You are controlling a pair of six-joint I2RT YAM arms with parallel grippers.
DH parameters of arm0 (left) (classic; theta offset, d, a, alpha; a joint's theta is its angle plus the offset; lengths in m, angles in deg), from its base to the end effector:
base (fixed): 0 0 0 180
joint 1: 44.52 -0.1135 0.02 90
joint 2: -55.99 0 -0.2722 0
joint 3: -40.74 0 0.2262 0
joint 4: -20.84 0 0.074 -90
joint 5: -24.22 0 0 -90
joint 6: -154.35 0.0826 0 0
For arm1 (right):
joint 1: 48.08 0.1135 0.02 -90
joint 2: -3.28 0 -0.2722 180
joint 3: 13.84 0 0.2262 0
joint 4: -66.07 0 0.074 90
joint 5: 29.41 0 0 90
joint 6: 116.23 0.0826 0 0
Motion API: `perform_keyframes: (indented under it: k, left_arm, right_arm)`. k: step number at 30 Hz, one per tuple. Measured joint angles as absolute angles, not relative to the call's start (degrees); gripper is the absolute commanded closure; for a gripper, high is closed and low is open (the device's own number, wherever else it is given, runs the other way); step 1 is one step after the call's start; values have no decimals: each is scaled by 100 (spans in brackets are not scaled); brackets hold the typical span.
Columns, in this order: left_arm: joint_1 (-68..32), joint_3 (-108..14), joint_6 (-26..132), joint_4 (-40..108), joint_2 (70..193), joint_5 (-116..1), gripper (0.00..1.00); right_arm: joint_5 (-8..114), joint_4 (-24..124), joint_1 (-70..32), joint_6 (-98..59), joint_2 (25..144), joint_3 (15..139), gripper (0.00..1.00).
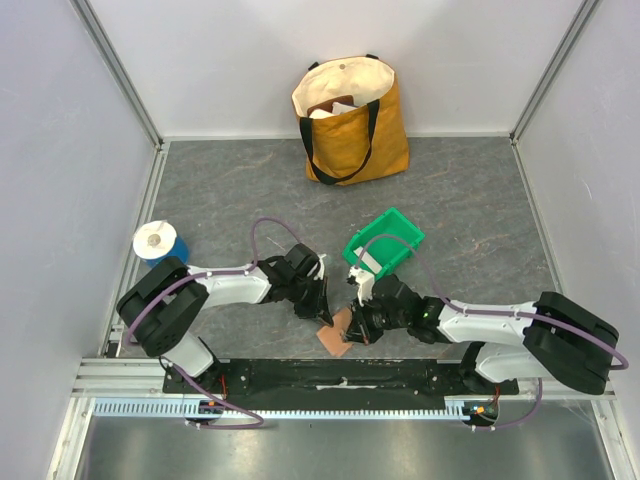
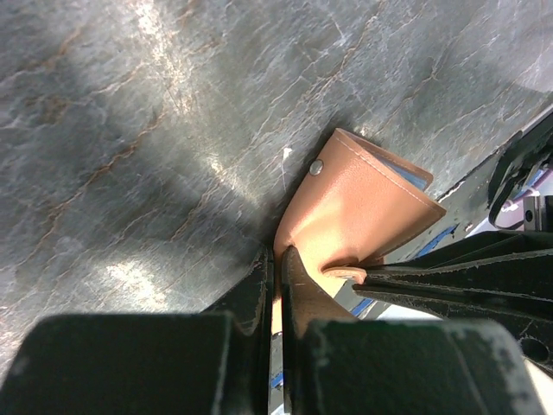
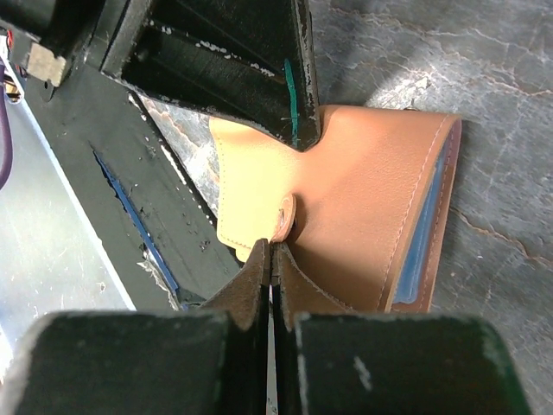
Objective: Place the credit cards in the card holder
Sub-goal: Open the card holder at the center of the board.
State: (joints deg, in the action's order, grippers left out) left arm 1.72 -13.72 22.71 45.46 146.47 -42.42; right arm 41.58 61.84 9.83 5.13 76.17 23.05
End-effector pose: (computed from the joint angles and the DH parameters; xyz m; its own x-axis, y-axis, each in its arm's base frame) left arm 0.1691 -0.2239 0.1221 -0.9804 0.1418 -0.1368 0.1955 0.7878 -0.5840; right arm 0.1042 0.2168 0.1425 -0.7786 -0.3155 -0.5424 -0.6182 0.5338 0.5770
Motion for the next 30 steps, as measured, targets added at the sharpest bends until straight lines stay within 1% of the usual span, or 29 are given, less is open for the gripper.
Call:
perform_keyframes:
  k: [6,8,11,13,14,17,19,21,22,25,30]
  left_arm:
    - [121,-1374,2168,4561,14675,-4192,98]
    - [53,-1402,2153,4598,14675,-4262,98]
    - [16,-1409,2129,4636,14677,-4273,98]
    - [14,-1409,2124,4638,14677,-4273,98]
    - [14,-1409,2122,4638,14677,-4271,98]
    - [10,-1383,2122,4618,14647,-4295,98]
    - [8,-1299,2122,4579,14549,-4358,98]
    - [-49,-1184,2122,4566,14374,-4553,98]
    - [-84,-1146,2122,4563,14308,-4638,98]
    - [-172,-1061,2118,4520,14186,-4819,98]
    - [-169,-1002,2115,4456,14116,-4885,98]
  right_arm:
    - [4158,6225,994,513,7575,2257,100]
    - [3868,6114,1101,523,7531,2224,100]
    - [3776,6101,1193,515,7518,2206,100]
    - [3778,6070,1206,486,7512,2211,82]
    - [3826,6002,1213,462,7503,2222,80]
    - [3938,5561,1278,414,7455,2287,70]
    - [4008,5209,1302,410,7411,2375,58]
    - [3988,4890,1342,436,7291,2383,51]
    - [3981,4669,1377,436,7210,2381,48]
    - [3955,4442,1405,427,7075,2388,47]
    - [4056,4195,1405,467,7068,2486,49]
